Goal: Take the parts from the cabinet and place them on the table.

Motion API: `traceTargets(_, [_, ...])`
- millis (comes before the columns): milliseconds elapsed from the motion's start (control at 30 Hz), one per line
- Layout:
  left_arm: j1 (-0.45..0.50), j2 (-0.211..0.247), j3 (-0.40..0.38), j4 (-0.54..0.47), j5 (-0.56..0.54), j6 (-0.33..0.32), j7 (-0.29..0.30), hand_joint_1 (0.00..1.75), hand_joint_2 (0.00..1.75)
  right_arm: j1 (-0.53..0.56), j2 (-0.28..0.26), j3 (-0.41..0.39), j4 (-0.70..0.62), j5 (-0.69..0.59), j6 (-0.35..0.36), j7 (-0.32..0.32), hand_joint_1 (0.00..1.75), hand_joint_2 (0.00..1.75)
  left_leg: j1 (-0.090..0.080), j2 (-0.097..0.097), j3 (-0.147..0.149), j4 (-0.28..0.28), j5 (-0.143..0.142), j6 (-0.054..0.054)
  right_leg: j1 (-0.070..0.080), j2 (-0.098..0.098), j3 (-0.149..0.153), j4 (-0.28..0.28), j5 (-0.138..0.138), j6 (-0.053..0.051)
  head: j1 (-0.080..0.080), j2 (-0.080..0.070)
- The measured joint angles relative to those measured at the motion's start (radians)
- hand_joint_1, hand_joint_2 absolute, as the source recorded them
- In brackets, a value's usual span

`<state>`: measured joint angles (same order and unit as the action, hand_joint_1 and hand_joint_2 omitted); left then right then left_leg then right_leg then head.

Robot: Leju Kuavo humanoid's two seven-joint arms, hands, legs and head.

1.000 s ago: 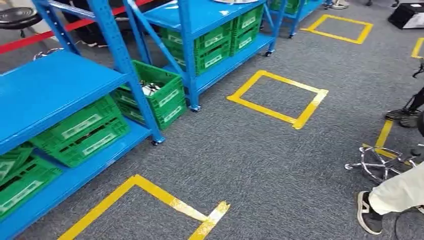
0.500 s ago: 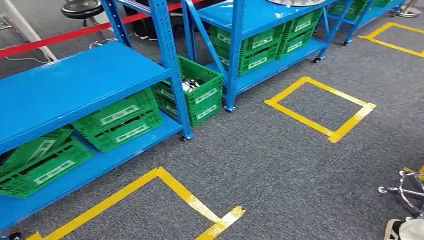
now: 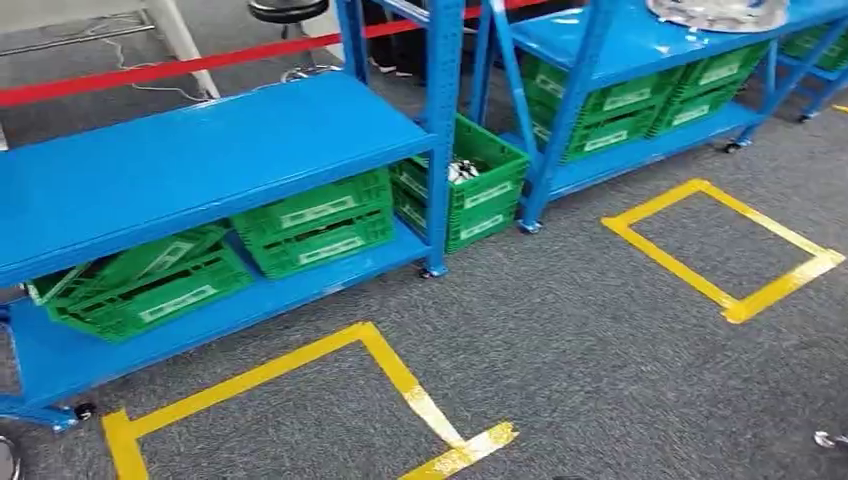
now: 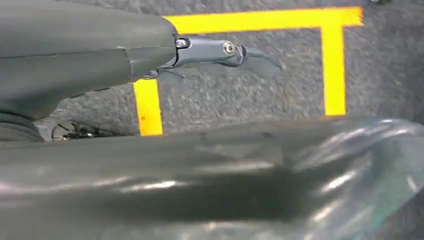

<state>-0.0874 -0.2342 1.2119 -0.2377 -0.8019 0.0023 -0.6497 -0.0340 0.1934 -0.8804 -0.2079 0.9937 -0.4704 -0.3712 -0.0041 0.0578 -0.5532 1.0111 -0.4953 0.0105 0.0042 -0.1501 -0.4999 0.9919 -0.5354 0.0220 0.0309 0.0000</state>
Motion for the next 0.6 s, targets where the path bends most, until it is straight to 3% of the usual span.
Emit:
traceTargets(33, [0.001,-0.001,0.001,0.0,0.0,-0.002,0.0,0.0,0.0,-0.001,0.0,0.0,-0.001,0.002,0.0,-0.007,0.0,0.0,0.009,-0.013,0.006,-0.006,0.006,0.009,-0.006,0.022,-0.01,0.007,-0.013,0.01,0.002,0.0])
traceTargets(67, [0.001,-0.001,0.002,0.0,0.002,-0.003,-0.002,0.0,0.0,0.001,-0.001,0.0,-0.001,0.005,0.0,-0.013,0.0,0.0,0.011,-0.023,0.004,-0.006,0.008,0.013,-0.007,0.083,-0.019,0.038,-0.037,0.015,0.007,0.0])
traceTargets(100, [-0.001,-0.001,0.002,0.0,0.002,-0.003,-0.003,0.0,0.0,0.002,-0.001,0.0,-0.001,0.007,0.0,-0.015,0.0,0.0,0.011,-0.035,0.001,-0.006,0.01,0.017,-0.009,0.119,-0.044,0.095,-0.071,0.016,0.008,0.0])
traceTargets(133, [-0.001,-0.001,0.002,0.001,0.002,-0.003,-0.003,0.0,0.0,0.002,-0.001,0.0,-0.001,0.016,0.0,-0.016,0.0,0.0,0.011,-0.05,-0.002,-0.006,0.011,0.019,-0.01,0.141,-0.089,0.191,-0.116,0.018,0.013,0.0])
traceTargets(167, [0.0,0.0,0.003,0.001,0.001,-0.005,-0.003,0.0,0.0,0.004,-0.002,0.0,-0.001,0.023,0.0,-0.01,0.0,0.0,0.011,-0.064,-0.004,-0.006,0.011,0.019,-0.01,0.147,-0.129,0.27,-0.145,0.018,0.013,0.0])
traceTargets(200, [0.003,0.0,0.003,0.001,-0.001,-0.005,-0.001,0.0,0.0,0.007,-0.002,0.0,0.0,0.029,0.0,0.001,0.0,0.0,0.01,-0.079,-0.003,-0.005,0.011,0.019,-0.01,0.148,-0.153,0.31,-0.147,0.018,0.014,0.0])
traceTargets(233, [0.006,0.002,0.003,0.002,-0.004,0.0,0.01,0.0,0.0,0.009,-0.002,0.0,0.0,0.037,0.003,0.019,0.0,0.0,0.01,-0.093,-0.002,-0.004,0.011,0.019,-0.01,0.148,-0.152,0.302,-0.126,0.017,0.013,0.0])
traceTargets(267, [0.009,0.002,0.003,0.003,-0.005,0.005,0.019,0.0,0.0,0.01,-0.002,0.001,0.0,0.041,0.005,0.03,0.0,0.0,0.01,-0.107,-0.001,-0.003,0.011,0.019,-0.01,0.149,-0.134,0.255,-0.086,0.014,0.014,0.0])
traceTargets(300, [0.012,0.002,0.003,0.003,-0.01,0.011,0.03,0.0,0.0,0.011,-0.002,0.001,0.0,0.042,0.006,0.037,0.0,0.0,0.011,-0.123,0.0,-0.001,0.011,0.018,-0.012,0.156,-0.099,0.173,-0.034,0.012,0.014,0.0])
traceTargets(333, [0.014,0.001,0.003,0.004,-0.014,0.015,0.037,0.0,0.0,0.014,-0.002,0.0,0.0,0.041,0.006,0.039,0.0,0.0,0.011,-0.137,0.0,0.001,0.009,0.016,-0.015,0.178,-0.062,0.086,0.012,0.01,0.014,0.0])
traceTargets(367, [0.016,0.0,0.004,0.005,-0.017,0.016,0.041,0.0,0.0,0.018,-0.002,0.001,0.0,0.041,0.005,0.036,0.0,0.0,0.011,-0.148,-0.003,0.002,0.009,0.011,-0.02,0.238,-0.04,0.041,0.009,0.007,0.014,0.0])
traceTargets(400, [0.015,0.0,0.004,0.006,-0.023,0.016,0.038,0.0,0.0,0.02,-0.002,0.001,0.0,0.041,0.001,0.027,0.0,0.0,0.008,-0.163,-0.011,0.011,0.007,0.003,-0.023,0.246,-0.03,0.01,0.003,0.006,0.013,0.0])
traceTargets(500, [0.026,-0.002,0.004,0.008,-0.024,0.018,0.031,0.0,0.0,0.022,-0.001,0.001,0.0,0.051,-0.004,0.042,0.0,0.0,0.017,-0.193,-0.021,0.005,0.02,-0.018,-0.014,0.215,-0.025,0.02,0.006,-0.006,0.013,0.0])
traceTargets(533, [0.026,-0.002,0.004,0.008,-0.022,0.021,0.031,0.0,0.0,0.021,-0.001,0.001,0.0,0.056,-0.004,0.058,0.0,0.0,0.017,-0.196,-0.024,0.01,0.014,-0.021,-0.025,0.198,-0.02,0.009,0.011,-0.015,0.013,0.0])
traceTargets(567, [0.027,-0.004,0.004,0.008,-0.018,0.023,0.037,0.0,0.0,0.022,-0.002,0.002,0.0,0.065,-0.005,0.073,0.0,0.0,0.01,-0.141,-0.031,0.03,-0.003,-0.026,-0.022,0.188,-0.016,0.006,0.012,-0.019,0.01,0.0])
traceTargets(600, [0.024,-0.004,0.005,0.009,-0.01,0.026,0.042,0.0,0.0,0.022,-0.003,0.003,0.0,0.08,-0.007,0.085,0.0,0.0,0.01,-0.1,-0.059,0.091,-0.039,-0.031,-0.02,0.172,-0.016,0.005,0.011,-0.025,0.002,0.0])
